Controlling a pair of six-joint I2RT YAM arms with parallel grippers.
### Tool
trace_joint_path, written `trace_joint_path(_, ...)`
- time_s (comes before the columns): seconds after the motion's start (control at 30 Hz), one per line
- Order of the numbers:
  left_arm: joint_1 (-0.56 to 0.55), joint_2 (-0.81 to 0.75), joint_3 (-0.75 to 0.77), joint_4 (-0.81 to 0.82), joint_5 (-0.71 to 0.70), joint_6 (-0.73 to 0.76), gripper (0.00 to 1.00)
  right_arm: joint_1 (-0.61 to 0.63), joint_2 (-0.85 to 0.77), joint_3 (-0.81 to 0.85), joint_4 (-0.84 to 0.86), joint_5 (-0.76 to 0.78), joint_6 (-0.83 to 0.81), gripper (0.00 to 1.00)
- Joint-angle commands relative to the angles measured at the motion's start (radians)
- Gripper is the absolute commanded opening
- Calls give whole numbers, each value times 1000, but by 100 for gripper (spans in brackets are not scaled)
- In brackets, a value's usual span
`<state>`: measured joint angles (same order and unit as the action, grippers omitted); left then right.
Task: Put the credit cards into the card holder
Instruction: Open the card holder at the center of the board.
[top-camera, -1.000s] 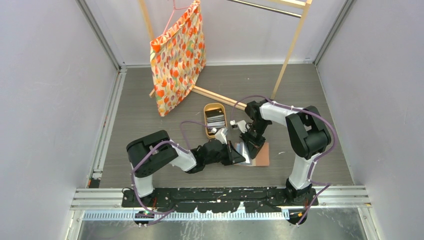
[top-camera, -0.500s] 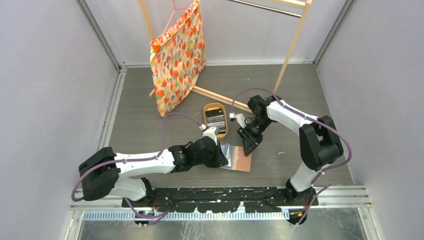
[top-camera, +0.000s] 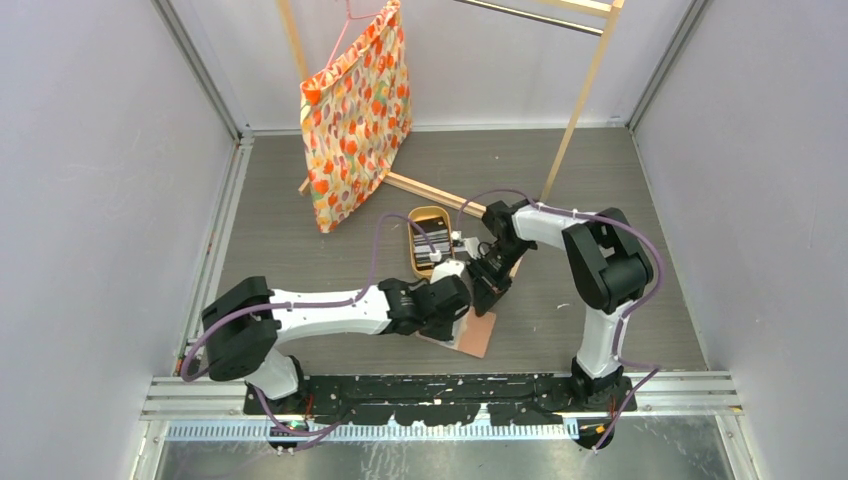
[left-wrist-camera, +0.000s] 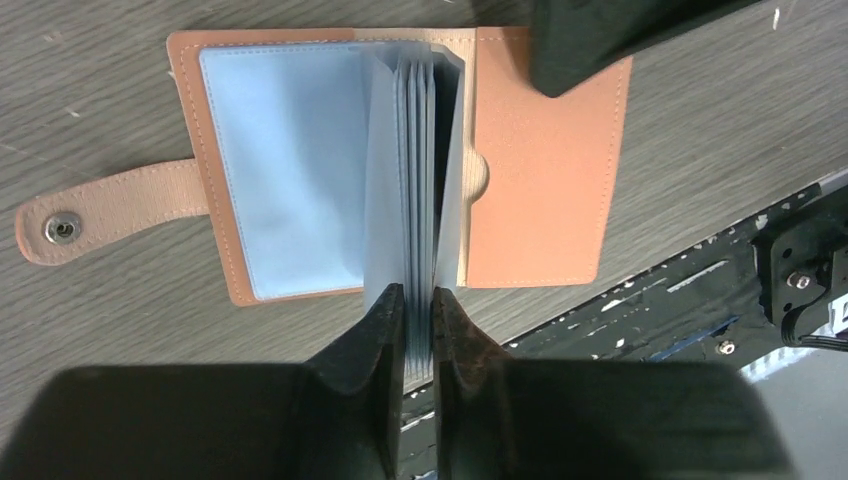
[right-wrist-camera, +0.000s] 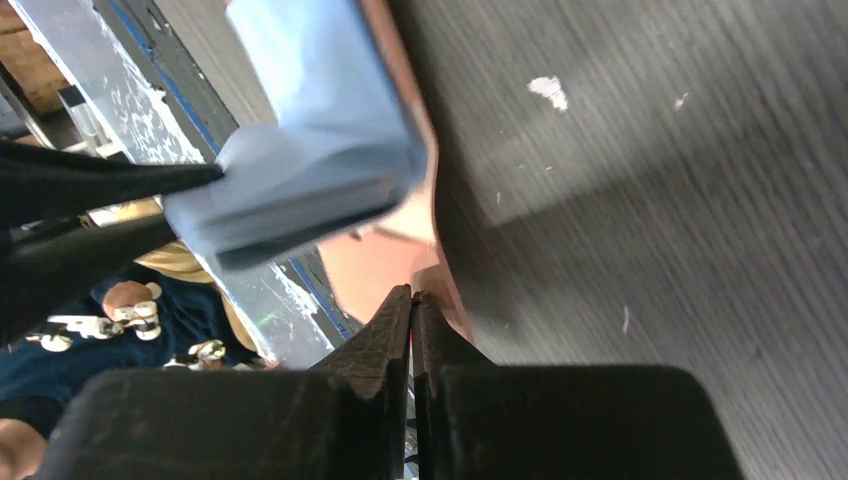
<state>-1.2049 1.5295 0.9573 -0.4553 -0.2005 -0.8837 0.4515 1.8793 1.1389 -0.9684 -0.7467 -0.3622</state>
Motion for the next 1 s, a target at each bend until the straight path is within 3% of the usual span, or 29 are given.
trace_joint_path(0.0, -30, 33, 72, -28, -26, 48, 20, 19, 45, 20, 32, 2, 61, 8)
trace_joint_path(0.23, -63, 34, 92, 28, -9, 56, 39, 33, 59, 23, 47, 49, 86, 8)
trace_joint_path(0.67, -86, -18, 46, 205, 43, 64, 45, 42, 61, 29, 32, 42, 73, 7)
trace_joint_path(0.97, -74, 53, -15, 367, 106, 47, 47, 33, 22, 49, 5, 63, 42, 8)
